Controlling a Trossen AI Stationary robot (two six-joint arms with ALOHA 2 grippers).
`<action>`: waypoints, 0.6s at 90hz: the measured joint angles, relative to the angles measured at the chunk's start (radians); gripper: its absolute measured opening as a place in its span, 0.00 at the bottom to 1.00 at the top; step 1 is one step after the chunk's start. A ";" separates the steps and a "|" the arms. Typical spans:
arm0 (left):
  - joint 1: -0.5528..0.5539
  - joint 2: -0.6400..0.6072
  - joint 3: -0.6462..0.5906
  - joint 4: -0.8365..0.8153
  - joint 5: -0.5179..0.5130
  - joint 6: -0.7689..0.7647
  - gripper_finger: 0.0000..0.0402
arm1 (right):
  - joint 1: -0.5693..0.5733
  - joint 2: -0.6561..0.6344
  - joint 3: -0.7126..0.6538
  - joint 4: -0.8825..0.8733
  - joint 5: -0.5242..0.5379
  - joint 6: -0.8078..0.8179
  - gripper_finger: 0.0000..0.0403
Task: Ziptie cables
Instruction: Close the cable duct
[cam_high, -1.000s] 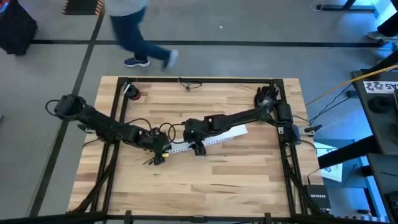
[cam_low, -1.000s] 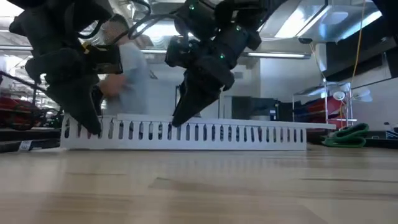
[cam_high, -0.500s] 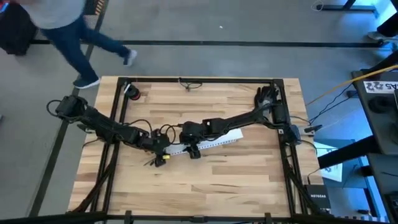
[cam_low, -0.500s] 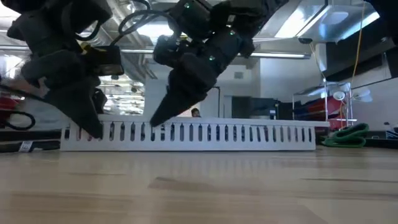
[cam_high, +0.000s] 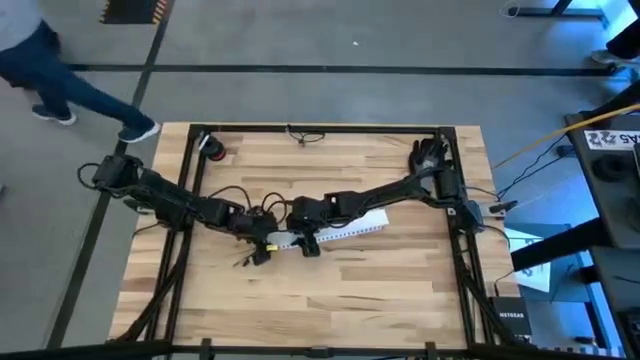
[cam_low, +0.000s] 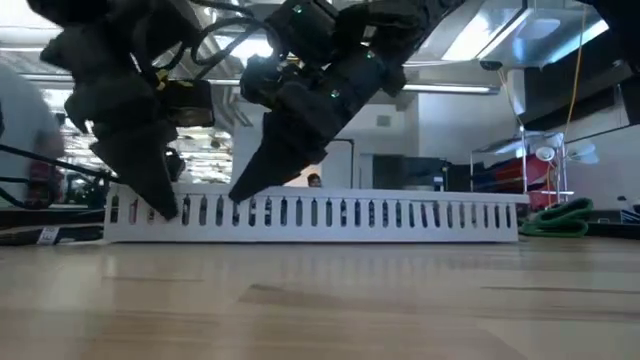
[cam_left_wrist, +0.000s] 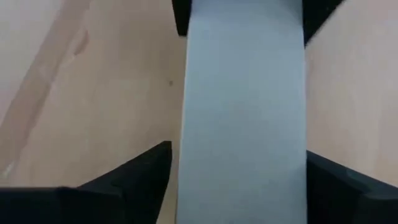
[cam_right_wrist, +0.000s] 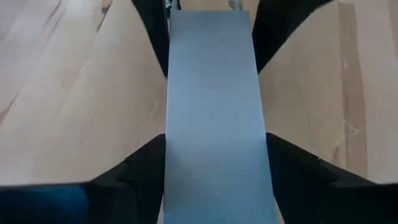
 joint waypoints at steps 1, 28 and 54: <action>-0.002 -0.005 0.004 -0.012 0.000 0.004 0.71 | 0.000 0.000 0.000 -0.002 -0.001 -0.001 0.58; -0.064 -0.172 0.044 -0.247 -0.103 0.020 0.72 | 0.001 -0.001 0.000 -0.022 -0.007 -0.004 0.59; -0.122 -0.179 -0.051 -0.095 -0.105 -0.056 0.72 | 0.000 -0.002 -0.001 -0.026 -0.002 -0.004 0.59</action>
